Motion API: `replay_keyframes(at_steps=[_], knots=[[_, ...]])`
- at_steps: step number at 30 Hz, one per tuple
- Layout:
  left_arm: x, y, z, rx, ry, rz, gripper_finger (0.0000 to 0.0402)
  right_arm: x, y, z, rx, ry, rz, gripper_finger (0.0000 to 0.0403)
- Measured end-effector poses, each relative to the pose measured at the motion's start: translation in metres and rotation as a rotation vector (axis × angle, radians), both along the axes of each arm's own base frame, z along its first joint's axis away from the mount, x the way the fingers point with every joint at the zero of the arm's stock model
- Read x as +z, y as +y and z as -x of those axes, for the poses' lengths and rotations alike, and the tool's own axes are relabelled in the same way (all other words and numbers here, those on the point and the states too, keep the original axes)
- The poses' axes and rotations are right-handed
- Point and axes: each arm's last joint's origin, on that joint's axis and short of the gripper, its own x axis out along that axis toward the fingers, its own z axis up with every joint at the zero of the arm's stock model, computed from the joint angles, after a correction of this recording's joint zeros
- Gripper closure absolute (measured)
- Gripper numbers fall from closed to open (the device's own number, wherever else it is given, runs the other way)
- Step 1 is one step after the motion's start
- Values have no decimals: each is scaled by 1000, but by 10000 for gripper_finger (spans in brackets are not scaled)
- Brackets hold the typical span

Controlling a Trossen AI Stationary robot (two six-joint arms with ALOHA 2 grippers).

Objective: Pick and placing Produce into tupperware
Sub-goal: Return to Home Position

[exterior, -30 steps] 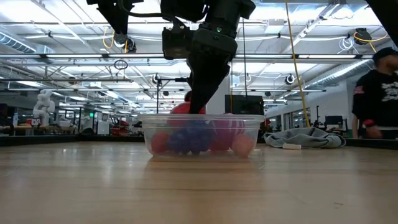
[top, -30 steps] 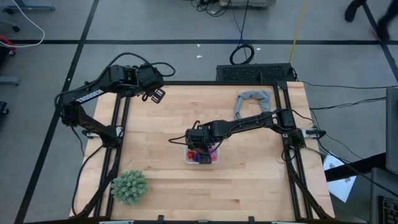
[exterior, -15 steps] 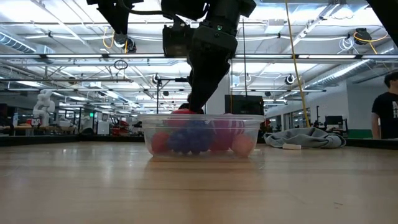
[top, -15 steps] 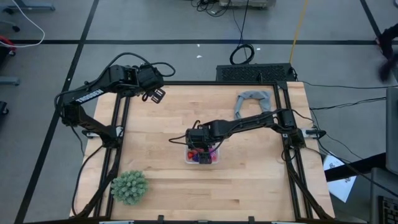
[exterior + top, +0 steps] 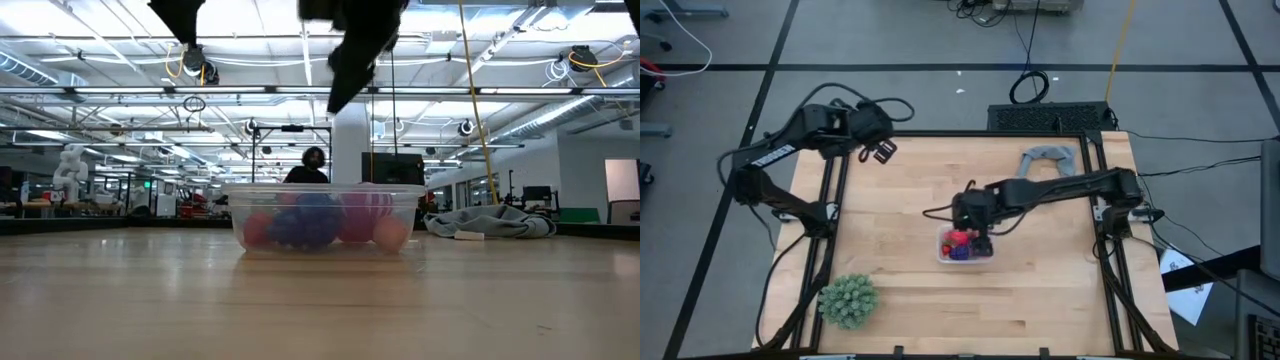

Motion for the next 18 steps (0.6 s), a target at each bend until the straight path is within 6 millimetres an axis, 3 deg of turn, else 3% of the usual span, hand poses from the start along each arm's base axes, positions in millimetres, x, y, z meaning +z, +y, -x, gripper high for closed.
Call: replay_keyframes(at_steps=[4, 8, 11, 14, 18], knots=[[15, -7, 26, 11, -73, -45, 259, 35, 2, 24, -13, -44, -15, 94], [34, -23, 71, 7, -195, -87, 259, 67, 7, 49, -50, -115, -54, 94], [41, -40, 107, -49, -319, -74, 259, 81, 14, 70, -52, -153, -77, 94], [31, -54, 138, -130, -419, -8, 259, 86, 20, 94, -31, -174, -91, 94], [-3, -61, 168, -172, -521, 56, 259, 80, 24, 130, 25, -194, -86, 94]])
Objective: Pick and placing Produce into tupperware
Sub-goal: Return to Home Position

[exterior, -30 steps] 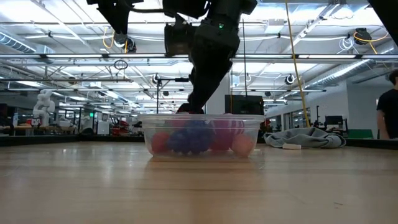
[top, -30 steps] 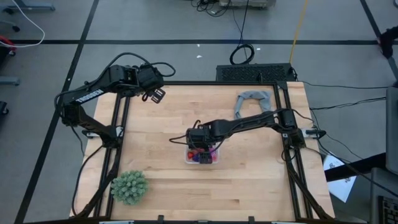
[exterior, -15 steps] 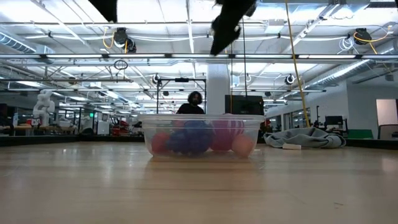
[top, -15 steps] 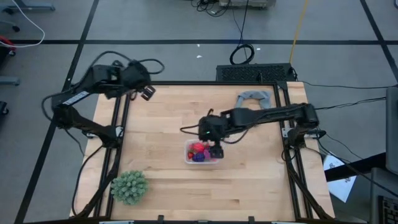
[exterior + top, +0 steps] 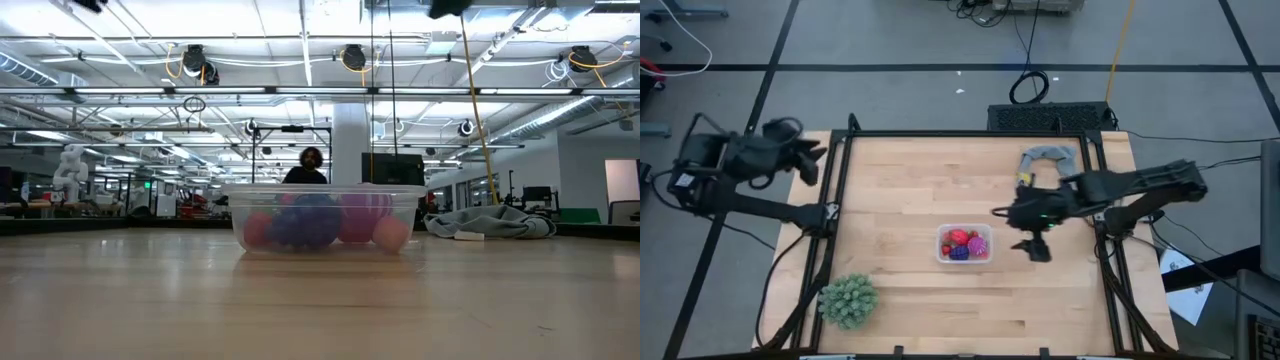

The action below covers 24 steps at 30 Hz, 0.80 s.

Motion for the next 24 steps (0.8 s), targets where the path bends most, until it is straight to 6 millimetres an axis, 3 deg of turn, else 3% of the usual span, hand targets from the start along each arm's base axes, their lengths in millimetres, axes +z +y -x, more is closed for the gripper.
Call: replay_keyframes(at_steps=[5, 8, 12, 18, 24], knots=[[-57, -3, -2, -88, -58, 48, 259, -16, -5, 41, -41, -205, -34, 94], [-88, -7, -17, -175, -89, 56, 259, -34, -9, 64, -53, -369, -95, 94], [-122, -14, -43, -293, -188, 36, 259, -73, -13, 92, -70, -496, -182, 94], [-154, -28, -79, -512, -381, 1, 259, -120, -18, 113, -83, -670, -270, 94], [-186, -30, -91, -480, -443, -67, 259, -151, -26, 119, -107, -728, -243, 94]])
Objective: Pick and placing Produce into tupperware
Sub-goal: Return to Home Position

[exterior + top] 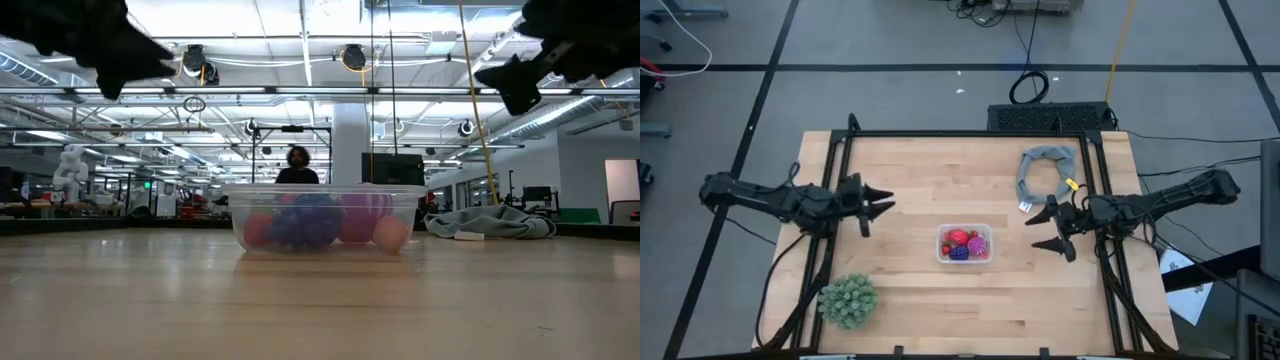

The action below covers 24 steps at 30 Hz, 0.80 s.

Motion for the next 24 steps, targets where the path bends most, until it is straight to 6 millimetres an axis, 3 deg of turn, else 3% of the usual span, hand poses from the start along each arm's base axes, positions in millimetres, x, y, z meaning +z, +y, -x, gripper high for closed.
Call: replay_keyframes(at_steps=[4, 10, 19, 24], knots=[[-15, 9, 4, 134, 4, -12, 259, -12, -13, 1, -82, -48, 33, 94], [-11, 20, 17, 206, -64, -46, 259, -17, -34, 1, -213, -44, 72, 94], [-3, 27, 59, 234, -151, -50, 259, -3, -44, 13, -106, -168, 36, 94], [-3, 25, 57, 167, -125, -3, 259, 2, -45, 24, -95, -204, 35, 94]])
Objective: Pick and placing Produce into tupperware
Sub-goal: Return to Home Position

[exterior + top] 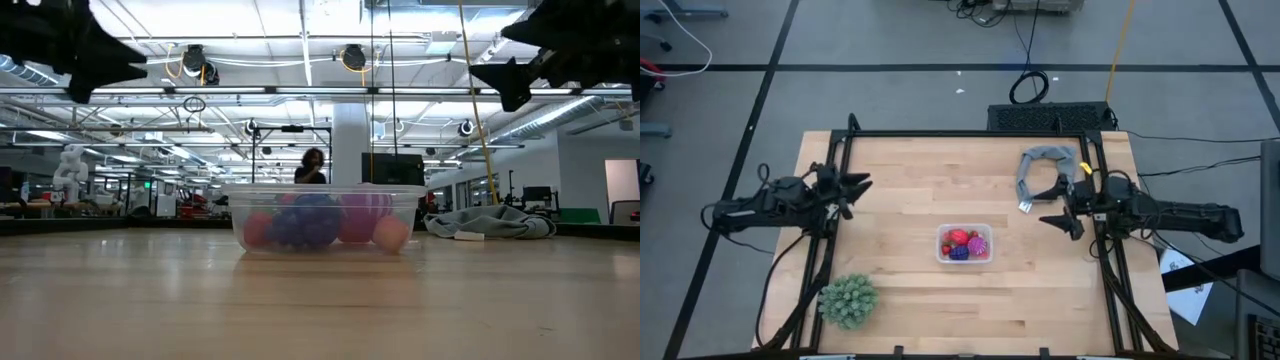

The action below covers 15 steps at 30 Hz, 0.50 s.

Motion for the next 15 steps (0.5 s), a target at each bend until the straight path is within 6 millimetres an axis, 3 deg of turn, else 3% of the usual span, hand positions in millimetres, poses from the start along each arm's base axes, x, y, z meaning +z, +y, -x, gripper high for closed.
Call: replay_keyframes(at_steps=[3, 6, 15], knots=[[-13, -1, -5, -34, 56, 25, 259, -4, 1, 5, 0, 45, -22, 94], [-11, -2, -8, -35, -28, 5, 259, -7, 2, 8, 1, 69, -36, 94], [-42, -4, -20, -73, -21, -20, 259, -8, 3, 15, 3, 81, -39, 94]])
